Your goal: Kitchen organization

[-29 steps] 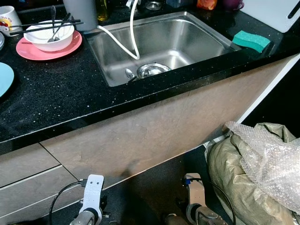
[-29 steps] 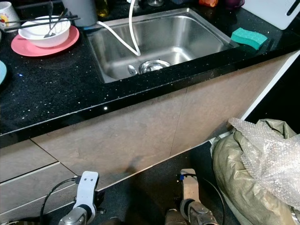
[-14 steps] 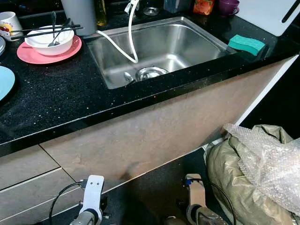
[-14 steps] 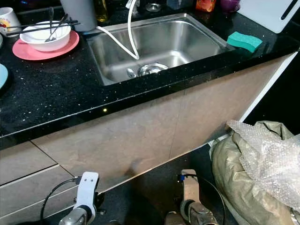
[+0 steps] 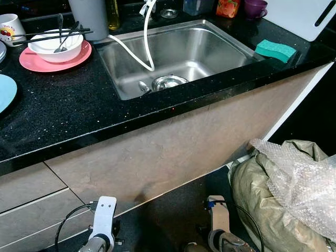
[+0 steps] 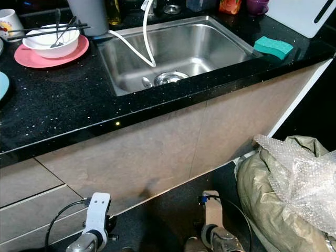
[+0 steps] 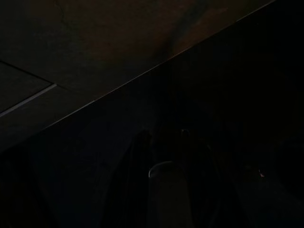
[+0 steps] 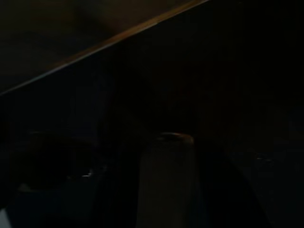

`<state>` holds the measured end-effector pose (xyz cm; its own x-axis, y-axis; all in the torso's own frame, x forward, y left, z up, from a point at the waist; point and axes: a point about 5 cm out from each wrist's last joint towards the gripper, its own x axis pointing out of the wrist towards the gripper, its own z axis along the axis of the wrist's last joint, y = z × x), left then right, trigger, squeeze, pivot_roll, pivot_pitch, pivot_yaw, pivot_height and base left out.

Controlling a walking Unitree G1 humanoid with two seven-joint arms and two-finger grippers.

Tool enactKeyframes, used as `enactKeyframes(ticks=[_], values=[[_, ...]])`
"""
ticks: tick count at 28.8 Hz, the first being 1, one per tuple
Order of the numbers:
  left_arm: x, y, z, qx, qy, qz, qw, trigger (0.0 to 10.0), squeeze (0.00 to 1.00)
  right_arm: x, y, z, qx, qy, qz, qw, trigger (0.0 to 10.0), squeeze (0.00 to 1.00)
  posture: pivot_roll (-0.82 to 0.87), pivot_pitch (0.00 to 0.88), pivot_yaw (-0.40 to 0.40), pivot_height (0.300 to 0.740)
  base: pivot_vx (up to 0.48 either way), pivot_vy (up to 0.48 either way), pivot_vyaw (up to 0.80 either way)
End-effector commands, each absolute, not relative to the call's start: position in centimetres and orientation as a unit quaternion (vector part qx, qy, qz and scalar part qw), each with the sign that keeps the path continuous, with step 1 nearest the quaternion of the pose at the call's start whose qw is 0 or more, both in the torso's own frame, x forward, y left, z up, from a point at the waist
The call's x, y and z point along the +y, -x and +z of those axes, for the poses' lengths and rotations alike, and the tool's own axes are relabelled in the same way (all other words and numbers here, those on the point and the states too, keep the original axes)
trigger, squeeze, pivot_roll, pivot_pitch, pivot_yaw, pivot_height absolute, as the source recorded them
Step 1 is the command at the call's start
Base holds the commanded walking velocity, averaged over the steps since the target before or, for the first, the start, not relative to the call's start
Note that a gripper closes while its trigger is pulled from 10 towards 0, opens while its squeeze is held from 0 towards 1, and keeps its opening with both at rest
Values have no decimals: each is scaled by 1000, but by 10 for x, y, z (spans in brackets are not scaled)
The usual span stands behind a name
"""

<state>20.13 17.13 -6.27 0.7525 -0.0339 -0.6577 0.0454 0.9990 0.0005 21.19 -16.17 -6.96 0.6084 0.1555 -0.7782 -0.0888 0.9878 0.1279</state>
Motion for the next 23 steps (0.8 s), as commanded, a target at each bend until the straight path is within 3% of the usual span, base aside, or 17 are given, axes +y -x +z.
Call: enactKeyframes(ticks=[1,10,23], values=[[172,-196,-65,358,-5,-17,934,10000,0,-162,-206,-74,450,-12,76,890,10000,0,15,163,-12,740,0,0,0],[174,-191,-64,349,-8,-14,937,10000,0,-168,-202,-75,439,5,66,896,10000,0,29,211,-14,740,0,0,0],[172,-198,-60,334,-3,-11,943,10000,0,-169,-203,-74,435,-20,46,899,10000,0,12,178,-11,740,0,0,0]])
